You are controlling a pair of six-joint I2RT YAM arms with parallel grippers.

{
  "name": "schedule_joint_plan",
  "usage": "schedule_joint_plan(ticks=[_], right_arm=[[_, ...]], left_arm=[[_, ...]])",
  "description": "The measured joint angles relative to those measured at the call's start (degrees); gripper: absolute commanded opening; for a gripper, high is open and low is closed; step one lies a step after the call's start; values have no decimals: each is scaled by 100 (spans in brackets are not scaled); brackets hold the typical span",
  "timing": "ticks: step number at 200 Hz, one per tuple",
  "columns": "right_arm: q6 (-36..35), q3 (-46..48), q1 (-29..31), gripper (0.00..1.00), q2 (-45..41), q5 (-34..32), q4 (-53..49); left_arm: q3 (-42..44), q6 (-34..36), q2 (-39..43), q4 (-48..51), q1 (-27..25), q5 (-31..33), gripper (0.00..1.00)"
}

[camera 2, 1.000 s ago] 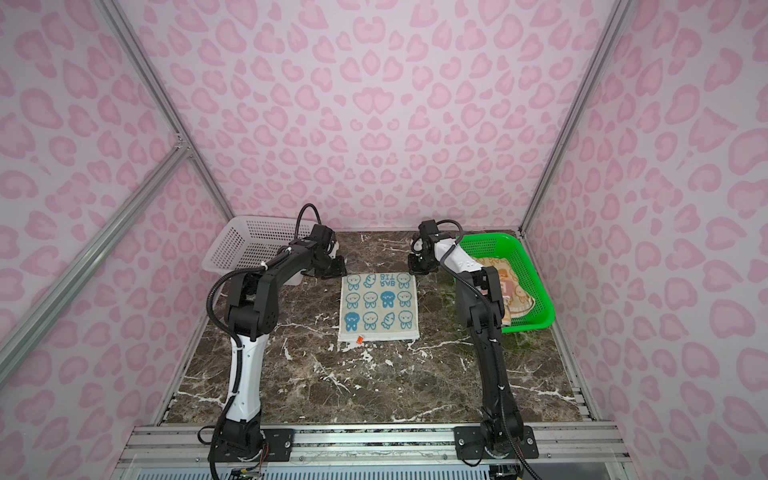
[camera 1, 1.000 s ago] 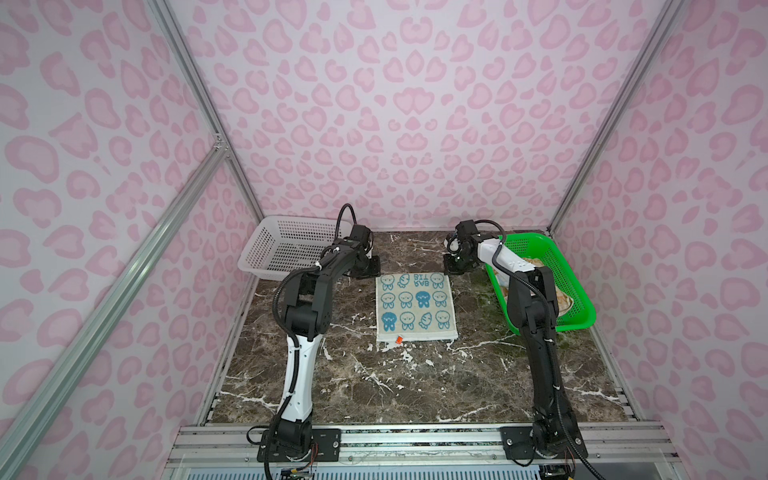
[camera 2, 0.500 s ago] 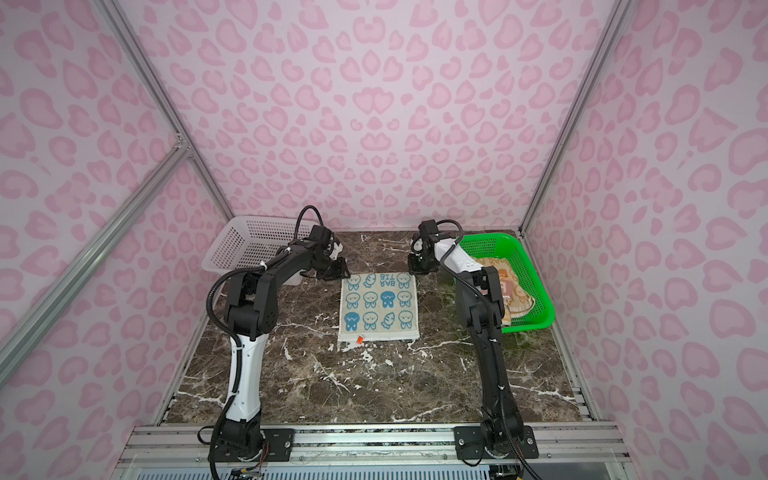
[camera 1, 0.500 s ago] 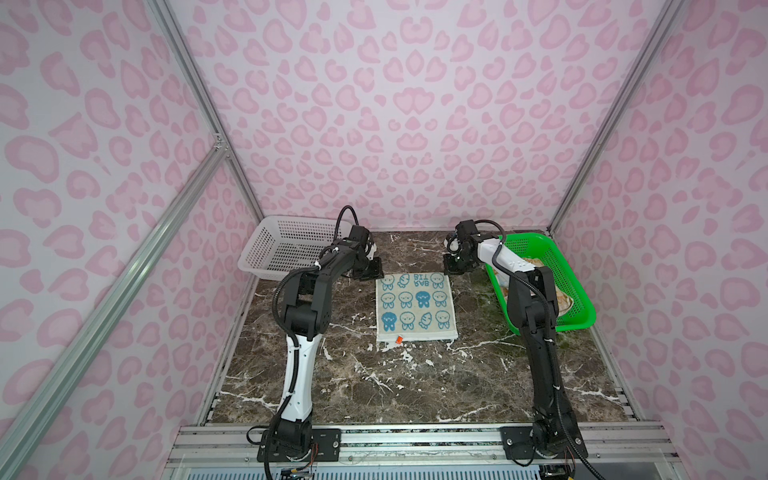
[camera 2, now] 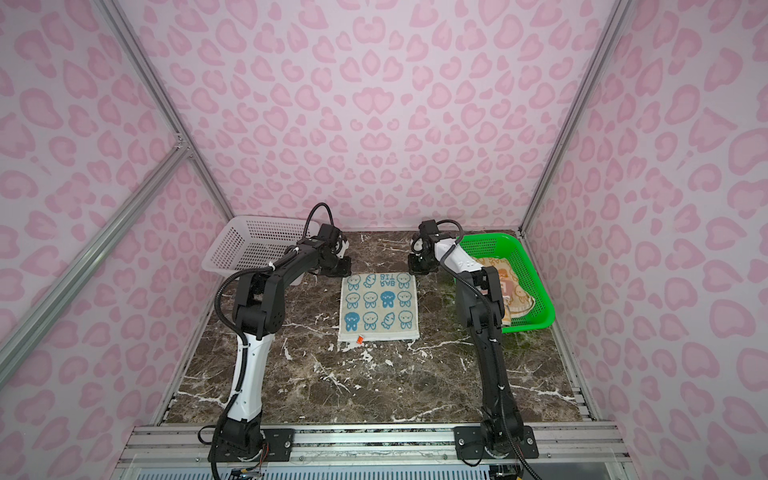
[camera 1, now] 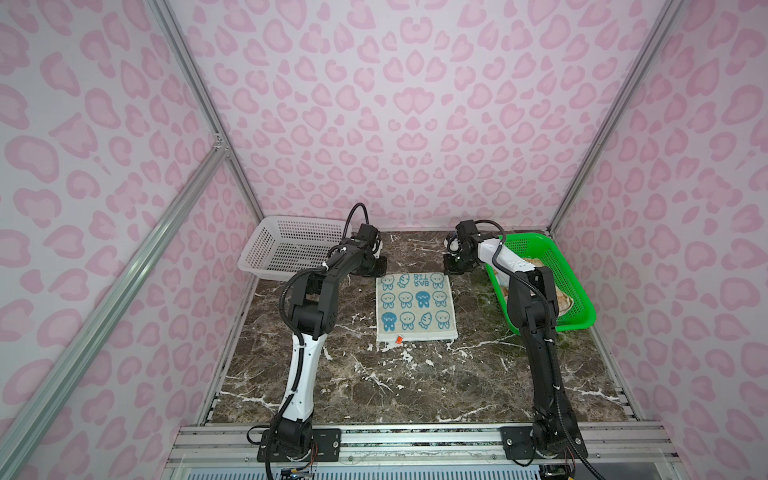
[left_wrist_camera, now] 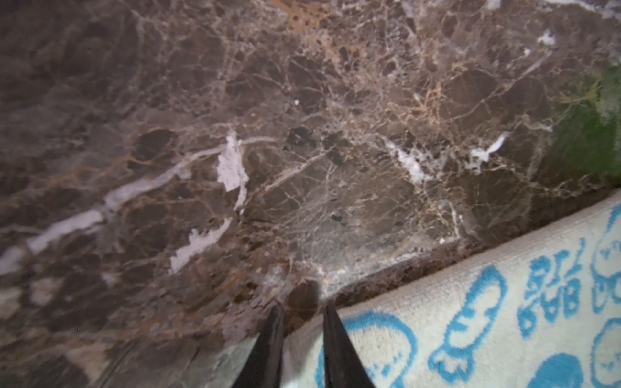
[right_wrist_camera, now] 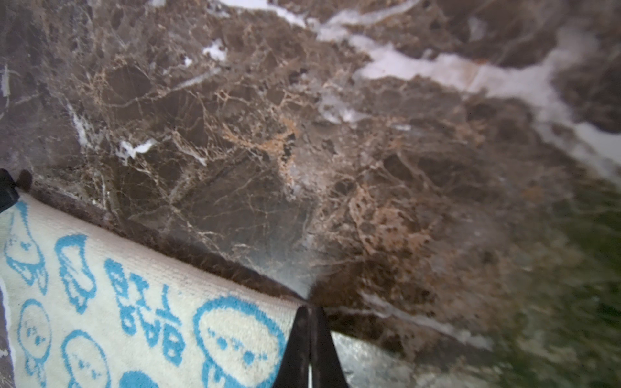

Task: Fold and stack the towels

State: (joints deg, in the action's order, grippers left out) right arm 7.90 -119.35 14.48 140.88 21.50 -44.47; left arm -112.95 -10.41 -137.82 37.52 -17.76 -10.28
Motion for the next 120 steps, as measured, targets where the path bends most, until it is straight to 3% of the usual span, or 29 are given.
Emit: schedule_joint_plan(ticks=[59, 120], right_arm=[[4, 0, -22, 5, 0, 63, 0], [4, 0, -22, 5, 0, 63, 0]], left_arm=[[-144, 155, 2, 286, 11, 282, 30], [-63, 76, 131, 686, 313, -22, 32]])
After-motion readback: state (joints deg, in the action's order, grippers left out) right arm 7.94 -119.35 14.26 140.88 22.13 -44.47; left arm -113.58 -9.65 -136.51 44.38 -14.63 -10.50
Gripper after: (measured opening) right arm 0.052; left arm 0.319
